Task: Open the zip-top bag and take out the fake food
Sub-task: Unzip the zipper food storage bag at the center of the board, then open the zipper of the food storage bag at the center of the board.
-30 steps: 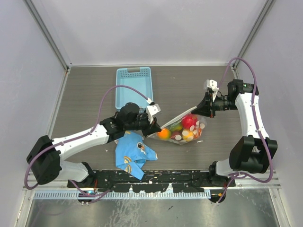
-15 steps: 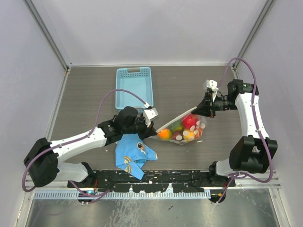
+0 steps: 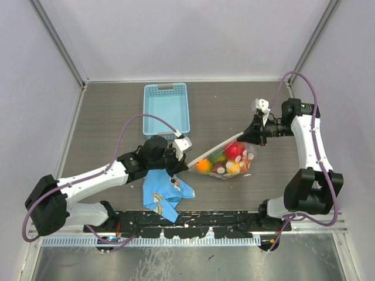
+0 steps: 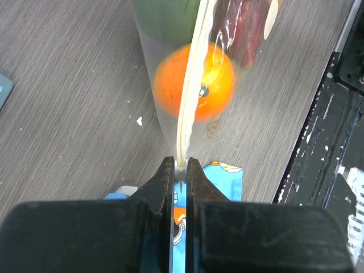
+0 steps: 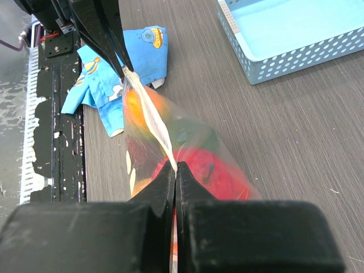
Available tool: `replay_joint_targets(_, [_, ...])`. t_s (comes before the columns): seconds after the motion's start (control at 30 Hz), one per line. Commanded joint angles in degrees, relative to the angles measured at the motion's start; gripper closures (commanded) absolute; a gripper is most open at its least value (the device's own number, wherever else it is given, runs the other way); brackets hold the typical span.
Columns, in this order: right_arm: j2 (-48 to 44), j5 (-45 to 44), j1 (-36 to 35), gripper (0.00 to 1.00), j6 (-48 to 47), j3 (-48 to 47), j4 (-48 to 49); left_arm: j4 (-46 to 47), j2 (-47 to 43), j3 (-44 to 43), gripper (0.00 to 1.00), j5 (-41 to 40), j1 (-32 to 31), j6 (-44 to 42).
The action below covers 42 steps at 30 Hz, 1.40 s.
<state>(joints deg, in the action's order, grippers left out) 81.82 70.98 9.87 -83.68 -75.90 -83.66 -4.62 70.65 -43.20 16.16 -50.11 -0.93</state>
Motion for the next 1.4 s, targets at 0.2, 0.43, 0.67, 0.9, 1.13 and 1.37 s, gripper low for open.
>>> replay_joint_targets(0.2, [-0.6, 2.0, 0.5, 0.99, -0.9, 0.1, 0.4, -4.8, -3.0, -0.5, 0.82, -3.4, 0.6, 0.4])
replay_joint_targets(0.43, [-0.1, 2.4, 0.5, 0.99, -2.1, 0.7, 0.0, -5.9, -8.5, -4.3, 0.24, -4.0, 1.5, 3.2])
replay_joint_targets(0.67, [0.1, 2.5, 0.2, 0.99, -2.4, 0.8, 0.0, 3.3, -9.8, -5.0, 0.02, 1.9, 6.3, 9.9])
replay_joint_targets(0.9, [0.2, 2.5, 0.1, 0.99, -2.6, 1.1, 0.0, 8.6, -3.1, -9.5, 0.17, 7.7, 7.2, 13.5])
replay_joint_targets(1.13, [0.1, 2.5, 0.0, 0.99, -2.9, 1.5, 0.0, 10.7, 6.0, -14.0, 0.39, 12.5, 7.0, 17.1])
replay_joint_targets(1.37, [0.2, 2.4, -0.4, 0.99, -3.0, 1.6, 0.0, 10.8, 12.7, -19.1, 0.60, 12.0, 6.2, 17.9])
